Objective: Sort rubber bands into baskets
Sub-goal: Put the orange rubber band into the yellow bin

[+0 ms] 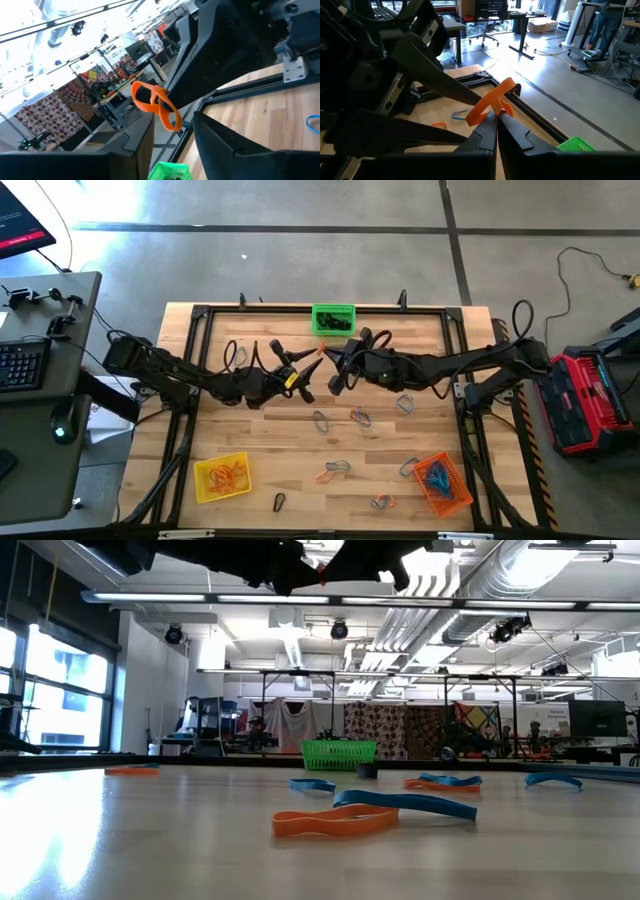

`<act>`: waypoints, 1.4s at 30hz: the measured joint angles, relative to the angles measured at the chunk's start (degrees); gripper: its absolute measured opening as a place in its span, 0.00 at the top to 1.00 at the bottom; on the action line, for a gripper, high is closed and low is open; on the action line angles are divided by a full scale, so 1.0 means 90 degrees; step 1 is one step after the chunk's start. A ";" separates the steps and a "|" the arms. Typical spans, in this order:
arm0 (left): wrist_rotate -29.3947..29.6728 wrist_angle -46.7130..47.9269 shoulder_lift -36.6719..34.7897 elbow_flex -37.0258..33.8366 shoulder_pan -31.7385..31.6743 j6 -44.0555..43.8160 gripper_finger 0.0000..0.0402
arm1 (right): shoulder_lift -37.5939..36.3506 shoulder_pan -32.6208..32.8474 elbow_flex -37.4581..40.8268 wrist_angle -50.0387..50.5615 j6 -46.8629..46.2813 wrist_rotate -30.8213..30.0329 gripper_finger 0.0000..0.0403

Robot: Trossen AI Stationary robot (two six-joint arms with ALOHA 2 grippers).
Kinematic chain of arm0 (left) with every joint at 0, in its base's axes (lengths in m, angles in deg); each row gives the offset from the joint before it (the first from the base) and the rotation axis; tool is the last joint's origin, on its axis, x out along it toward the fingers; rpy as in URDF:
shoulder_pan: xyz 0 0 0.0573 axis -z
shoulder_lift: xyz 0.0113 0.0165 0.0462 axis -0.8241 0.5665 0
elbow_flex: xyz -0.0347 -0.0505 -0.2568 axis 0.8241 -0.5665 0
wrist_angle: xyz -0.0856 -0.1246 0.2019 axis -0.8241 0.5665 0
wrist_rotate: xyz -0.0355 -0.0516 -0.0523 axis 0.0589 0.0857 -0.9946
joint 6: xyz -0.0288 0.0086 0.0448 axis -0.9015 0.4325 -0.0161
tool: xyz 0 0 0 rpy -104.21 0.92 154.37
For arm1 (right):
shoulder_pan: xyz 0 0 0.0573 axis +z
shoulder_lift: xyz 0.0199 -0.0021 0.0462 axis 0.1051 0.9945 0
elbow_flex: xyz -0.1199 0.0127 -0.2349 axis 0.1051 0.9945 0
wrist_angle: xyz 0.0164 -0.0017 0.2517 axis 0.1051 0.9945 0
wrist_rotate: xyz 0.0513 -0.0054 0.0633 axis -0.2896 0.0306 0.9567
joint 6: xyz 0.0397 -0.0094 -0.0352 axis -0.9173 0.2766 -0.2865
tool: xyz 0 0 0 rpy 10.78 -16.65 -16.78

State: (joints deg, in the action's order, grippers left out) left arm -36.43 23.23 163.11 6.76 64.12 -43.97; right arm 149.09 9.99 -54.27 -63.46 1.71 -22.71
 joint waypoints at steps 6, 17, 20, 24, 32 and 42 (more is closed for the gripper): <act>-0.0087 0.0005 0.0000 0.0000 0.0000 0.0094 0.83 | 0.0000 -0.0004 0.0000 -0.0006 0.0000 0.0001 1.00; 0.0032 0.0048 -0.0026 0.0000 0.0043 0.0187 1.00 | 0.0000 -0.0004 0.0000 0.0660 -0.0108 -0.0002 0.85; 0.0102 0.0078 -0.0088 0.0000 0.0093 0.0149 1.00 | 0.0001 -0.0004 0.0000 0.0990 -0.0220 -0.0002 0.73; 0.0097 0.0596 -0.0351 -0.0002 0.0205 -0.0184 1.00 | 0.0002 0.0014 0.0000 0.1263 -0.0111 -0.0002 0.59; -0.1450 0.3336 -0.1689 -0.0005 0.0419 -0.1794 1.00 | 0.0002 0.0195 0.0000 0.2136 -0.0396 -0.0683 0.60; -0.3266 0.6648 -0.3125 -0.0005 0.0974 -0.3788 1.00 | 0.0005 0.0700 0.0000 0.2904 -0.0989 -0.0992 0.97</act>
State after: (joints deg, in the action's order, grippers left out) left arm -65.82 83.06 134.98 6.71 72.88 -78.06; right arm 149.13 16.30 -54.27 -37.33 -7.20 -31.64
